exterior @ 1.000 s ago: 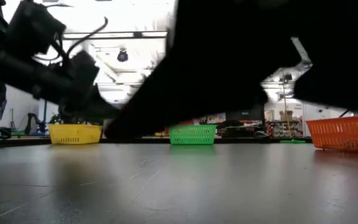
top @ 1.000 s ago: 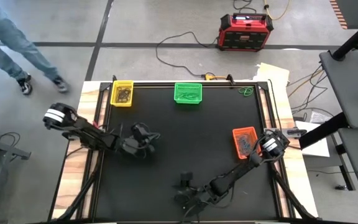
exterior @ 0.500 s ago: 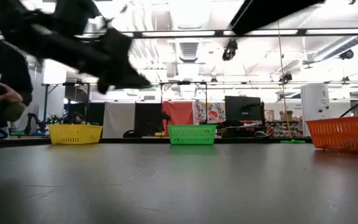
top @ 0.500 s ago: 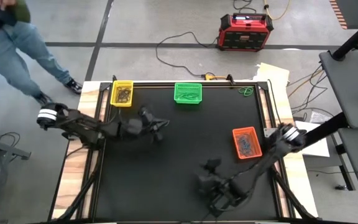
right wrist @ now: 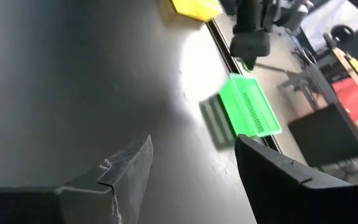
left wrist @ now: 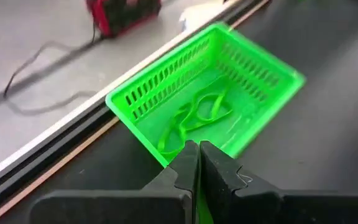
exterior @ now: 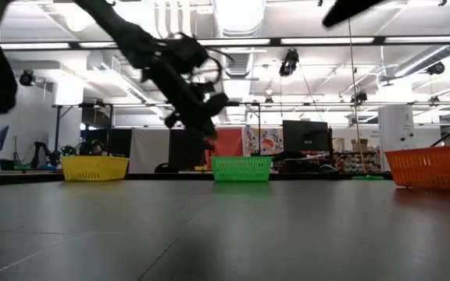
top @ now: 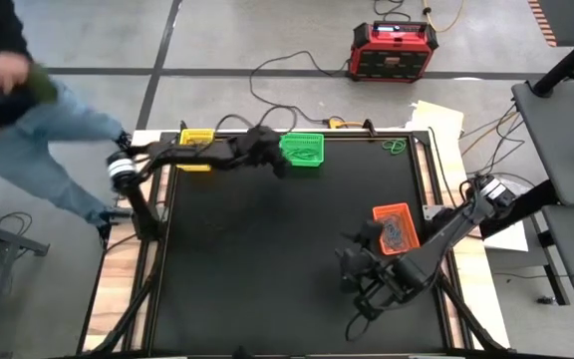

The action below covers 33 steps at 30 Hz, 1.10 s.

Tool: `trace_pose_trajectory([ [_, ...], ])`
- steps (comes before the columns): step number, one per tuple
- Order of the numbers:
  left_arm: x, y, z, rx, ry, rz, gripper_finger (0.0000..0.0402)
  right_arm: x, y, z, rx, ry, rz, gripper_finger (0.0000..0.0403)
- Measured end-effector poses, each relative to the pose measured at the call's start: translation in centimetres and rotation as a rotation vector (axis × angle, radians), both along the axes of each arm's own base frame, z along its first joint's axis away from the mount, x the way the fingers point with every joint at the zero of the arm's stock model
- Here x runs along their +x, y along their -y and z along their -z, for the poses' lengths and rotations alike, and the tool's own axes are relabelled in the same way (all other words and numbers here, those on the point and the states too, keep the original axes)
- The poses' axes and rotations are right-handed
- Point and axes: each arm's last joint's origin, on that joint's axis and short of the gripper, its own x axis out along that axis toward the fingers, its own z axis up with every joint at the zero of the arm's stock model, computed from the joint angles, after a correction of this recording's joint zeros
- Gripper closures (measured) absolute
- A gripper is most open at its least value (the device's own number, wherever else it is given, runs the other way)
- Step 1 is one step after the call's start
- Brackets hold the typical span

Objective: Sort rubber bands into baskets
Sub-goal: Put the green rubber band into the green bin

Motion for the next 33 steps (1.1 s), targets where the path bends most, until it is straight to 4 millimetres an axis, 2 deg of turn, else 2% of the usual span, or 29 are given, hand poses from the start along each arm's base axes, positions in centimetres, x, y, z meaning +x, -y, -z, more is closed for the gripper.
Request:
trace_pose_trajectory([
  [2, 1.1, -1.4, 0.2, -0.041, -0.027, -0.009, 0.0401, 0.0, 0.6, 0.8, -0.008, -0.017, 0.021, 0.0179],
  [5, 3.6, -3.4, -0.3, -0.103, 0.054, 0.013, 0.0401, 0.2, 1.5, 1.7, -0.028, -0.043, 0.050, 0.0179],
  [7, 5.2, -4.4, -0.5, -0.142, 0.048, 0.019, 0.0402, 0.2, 1.9, 1.9, -0.039, -0.054, 0.063, 0.0179],
  [15, 8.6, -6.8, 1.6, -0.258, -0.231, 0.047, 0.0401, 0.3, 2.4, 1.4, -0.059, -0.052, 0.060, 0.0179],
  [18, 9.4, -7.4, 2.4, -0.296, -0.274, 0.089, 0.0401, 0.2, 2.5, 1.2, -0.054, -0.046, 0.061, 0.0179],
  [22, 10.2, -7.8, 2.5, -0.317, -0.268, 0.130, 0.0401, 0.2, 2.4, 1.1, -0.042, -0.036, 0.063, 0.0179],
  [28, 10.1, -8.1, 2.5, -0.263, -0.308, 0.221, 0.0401, 0.2, 2.4, 1.1, -0.040, -0.031, 0.066, 0.0179],
  [33, 9.3, -9.4, 2.5, -0.246, -0.315, 0.220, 0.0401, 0.2, 2.4, 1.1, -0.009, -0.022, 0.079, 0.0179],
])
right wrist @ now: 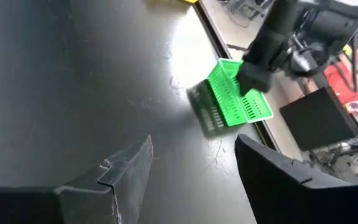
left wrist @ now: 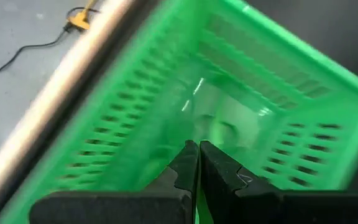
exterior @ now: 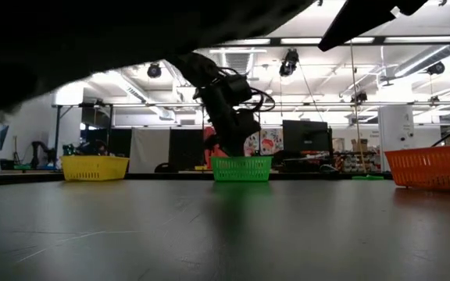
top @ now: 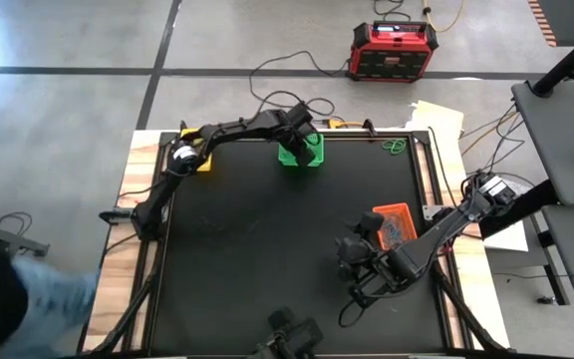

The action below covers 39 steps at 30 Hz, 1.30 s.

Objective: Sort rubber bands into baskets
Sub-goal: Put the green rubber band into the green bin

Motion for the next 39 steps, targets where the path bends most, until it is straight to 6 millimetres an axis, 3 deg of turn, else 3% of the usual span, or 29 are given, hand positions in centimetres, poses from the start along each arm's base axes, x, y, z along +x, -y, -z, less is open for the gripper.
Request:
trace_pose_trajectory([
  [7, -1.7, -2.2, 0.6, -0.027, 0.000, -0.098, 0.0387, 0.3, 0.1, -0.4, 0.072, -0.043, -0.017, 0.0179],
  [15, -2.0, -2.2, 1.3, -0.089, 0.018, -0.073, 0.0305, 1.6, 0.6, -2.3, 0.021, -0.032, -0.059, 0.0179],
  [20, -1.5, -2.3, 0.2, -0.082, 0.059, -0.072, 0.0239, 2.9, 0.7, -3.1, -0.042, -0.022, -0.139, 0.0179],
  [25, -0.6, -2.0, -2.6, -0.064, 0.101, -0.059, 0.0180, 4.2, 1.3, -3.4, -0.064, -0.075, -0.249, 0.0179],
  [31, 0.4, 0.5, -5.4, -0.060, 0.045, 0.047, 0.0141, 4.5, 4.0, -3.1, -0.070, -0.199, -0.231, 0.0179],
  [35, 0.2, 2.6, -7.1, -0.018, -0.007, 0.110, 0.0140, 3.8, 6.8, -2.9, -0.157, -0.258, -0.039, 0.0179],
  [39, -1.7, 5.4, -9.4, 0.008, 0.013, 0.129, 0.0151, 3.5, 11.0, -2.8, -0.178, -0.295, 0.166, 0.0179],
])
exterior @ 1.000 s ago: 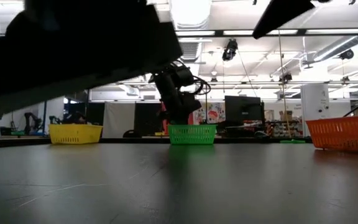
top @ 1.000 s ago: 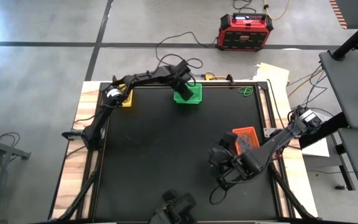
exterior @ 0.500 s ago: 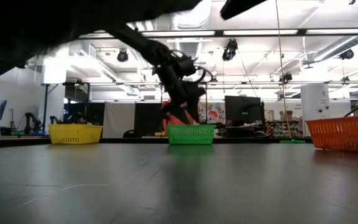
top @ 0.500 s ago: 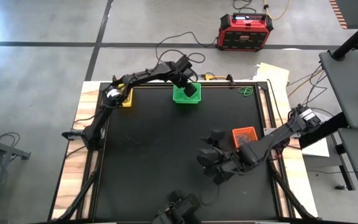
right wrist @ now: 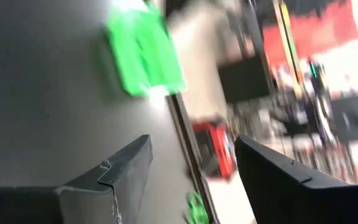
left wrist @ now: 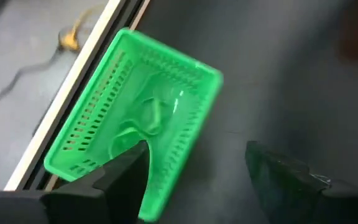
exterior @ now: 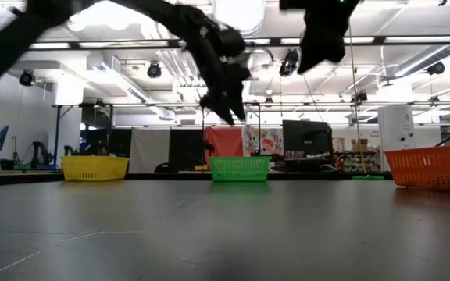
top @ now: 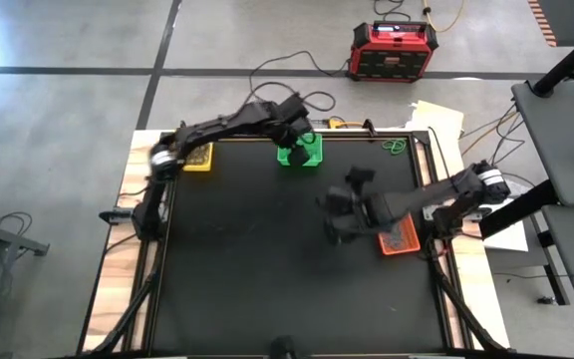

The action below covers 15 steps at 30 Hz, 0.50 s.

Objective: Sort rubber bands into baskets
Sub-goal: Put the green rubber band into the green bin

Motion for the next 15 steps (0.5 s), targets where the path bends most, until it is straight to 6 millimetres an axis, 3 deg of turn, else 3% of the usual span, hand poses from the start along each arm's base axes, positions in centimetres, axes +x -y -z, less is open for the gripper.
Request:
trace_pose_trajectory([
  [4, -3.1, 4.7, -2.1, 0.054, 0.155, 0.040, 0.0164, -0.7, 5.7, 0.8, 0.017, -0.043, 0.226, 0.0179],
  [6, -5.1, 7.4, -2.2, 0.067, 0.238, 0.063, 0.0170, -1.2, 8.8, 1.6, 0.095, -0.042, 0.354, 0.0179],
  [11, -9.3, 14.3, -0.3, 0.120, 0.382, 0.145, 0.0177, -4.1, 16.1, 4.5, 0.291, -0.102, 0.619, 0.0179],
  [15, -11.6, 18.4, 1.8, 0.161, 0.465, 0.217, 0.0178, -6.5, 20.9, 5.8, 0.407, -0.083, 0.751, 0.0179],
])
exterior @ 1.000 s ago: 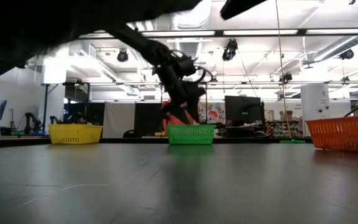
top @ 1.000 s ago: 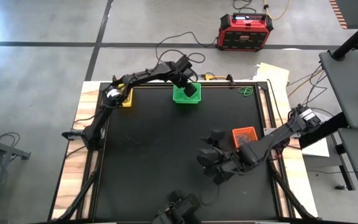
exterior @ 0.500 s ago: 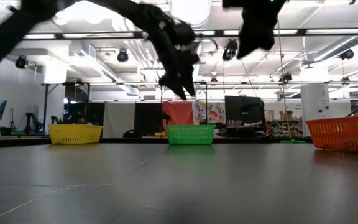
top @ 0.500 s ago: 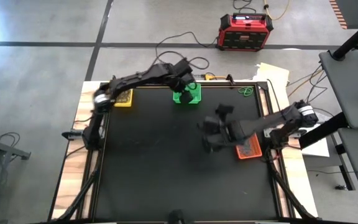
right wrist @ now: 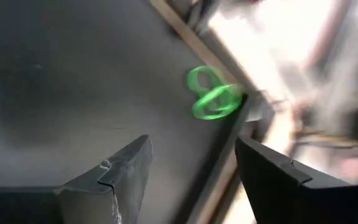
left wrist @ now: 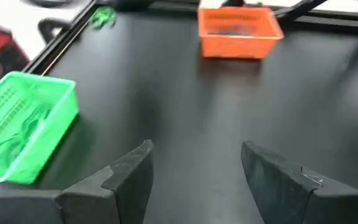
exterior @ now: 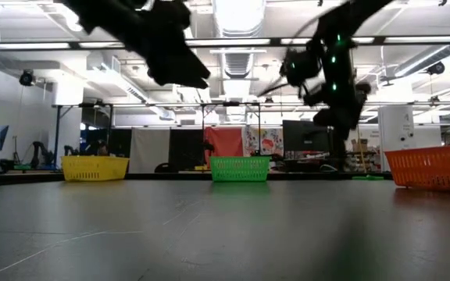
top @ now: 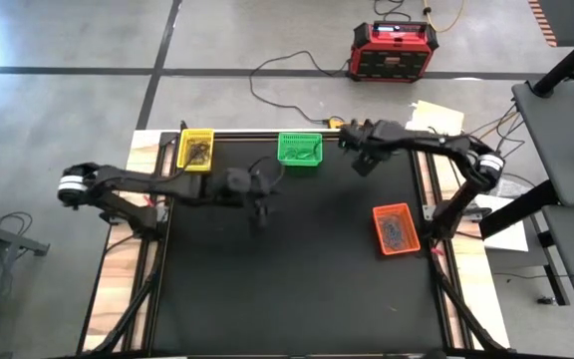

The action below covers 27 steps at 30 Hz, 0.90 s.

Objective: Sort rubber bands into baskets
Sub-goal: Put the green rubber band into the green bin

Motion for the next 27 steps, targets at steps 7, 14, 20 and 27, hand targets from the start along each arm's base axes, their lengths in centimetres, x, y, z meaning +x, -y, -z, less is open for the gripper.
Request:
trace_pose_trajectory([
  [7, -2.2, 5.2, 3.3, -0.033, 0.280, 0.161, 0.0178, -4.5, 8.6, 1.8, 0.224, 0.297, 0.292, 0.0179],
  [14, -4.1, 7.7, 7.1, -0.046, 0.344, 0.266, 0.0178, -7.8, 14.3, 3.3, 0.309, 0.405, 0.526, 0.0179],
  [20, -4.1, 7.5, 8.2, -0.039, 0.345, 0.202, 0.0178, -7.7, 15.4, 5.5, 0.399, 0.406, 0.547, 0.0180],
  [27, -3.6, 7.7, 8.1, -0.080, 0.383, 0.157, 0.0178, -7.2, 16.0, 8.4, 0.485, 0.392, 0.543, 0.0232],
])
